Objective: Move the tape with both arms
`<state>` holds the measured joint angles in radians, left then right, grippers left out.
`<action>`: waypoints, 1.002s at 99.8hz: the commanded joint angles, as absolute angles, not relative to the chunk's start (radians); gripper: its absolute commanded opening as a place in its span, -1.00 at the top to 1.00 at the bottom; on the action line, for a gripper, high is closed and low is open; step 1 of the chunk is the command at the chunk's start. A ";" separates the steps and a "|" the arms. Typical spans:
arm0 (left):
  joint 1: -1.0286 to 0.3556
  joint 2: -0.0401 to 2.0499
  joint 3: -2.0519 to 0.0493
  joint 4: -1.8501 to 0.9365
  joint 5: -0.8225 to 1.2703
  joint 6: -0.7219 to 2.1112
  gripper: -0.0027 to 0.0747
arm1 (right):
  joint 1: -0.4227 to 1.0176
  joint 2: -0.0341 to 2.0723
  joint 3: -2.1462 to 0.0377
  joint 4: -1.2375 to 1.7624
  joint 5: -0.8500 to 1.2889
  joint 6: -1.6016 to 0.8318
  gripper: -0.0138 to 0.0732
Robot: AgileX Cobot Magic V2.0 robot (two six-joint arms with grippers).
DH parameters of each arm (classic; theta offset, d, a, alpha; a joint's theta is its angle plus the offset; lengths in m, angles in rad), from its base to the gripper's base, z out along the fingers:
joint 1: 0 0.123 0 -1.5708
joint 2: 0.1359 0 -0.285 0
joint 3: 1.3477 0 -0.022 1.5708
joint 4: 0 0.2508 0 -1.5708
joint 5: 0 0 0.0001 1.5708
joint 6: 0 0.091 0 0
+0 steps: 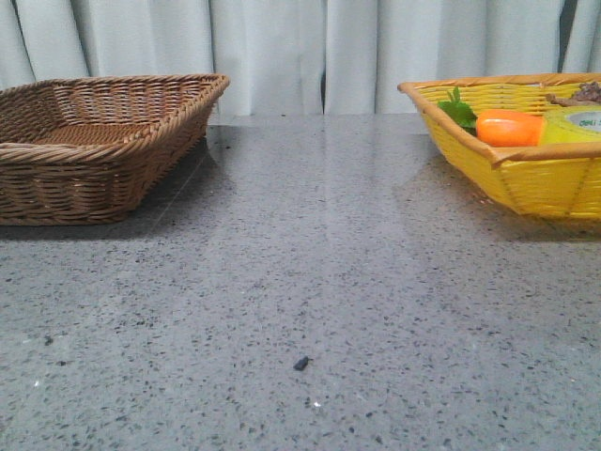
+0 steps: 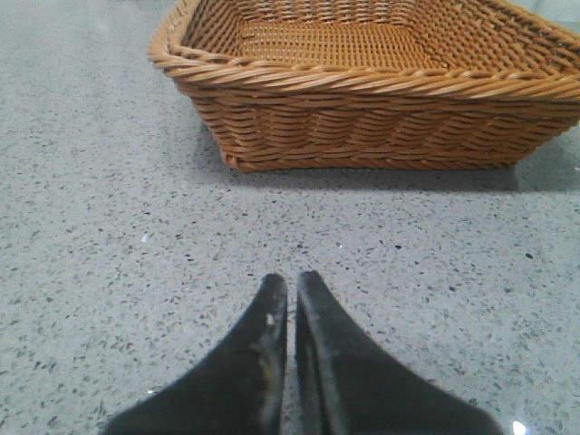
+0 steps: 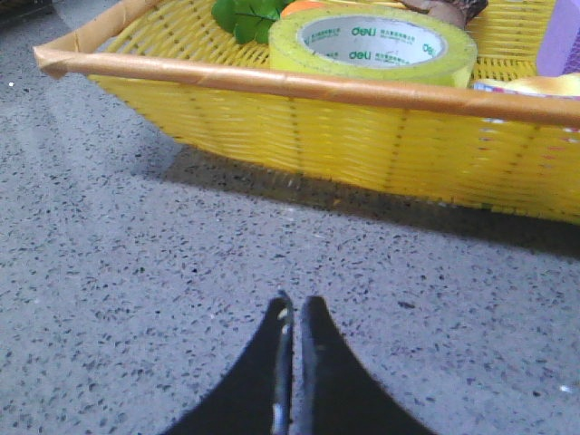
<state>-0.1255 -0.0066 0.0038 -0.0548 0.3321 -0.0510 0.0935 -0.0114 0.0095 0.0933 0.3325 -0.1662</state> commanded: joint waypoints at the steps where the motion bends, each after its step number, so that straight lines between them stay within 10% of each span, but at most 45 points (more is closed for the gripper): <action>1: -0.123 -0.034 0.012 -0.065 0.286 -0.059 0.99 | 0.087 -0.030 0.031 0.077 0.310 -0.176 0.84; 100: -0.123 -0.034 0.012 -0.065 0.284 -0.059 0.99 | 0.087 -0.030 0.031 0.066 0.207 -0.176 0.84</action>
<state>-0.1255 -0.0066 0.0038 -0.0548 0.3321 -0.0510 0.0935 -0.0114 0.0095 0.0778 0.3101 -0.1662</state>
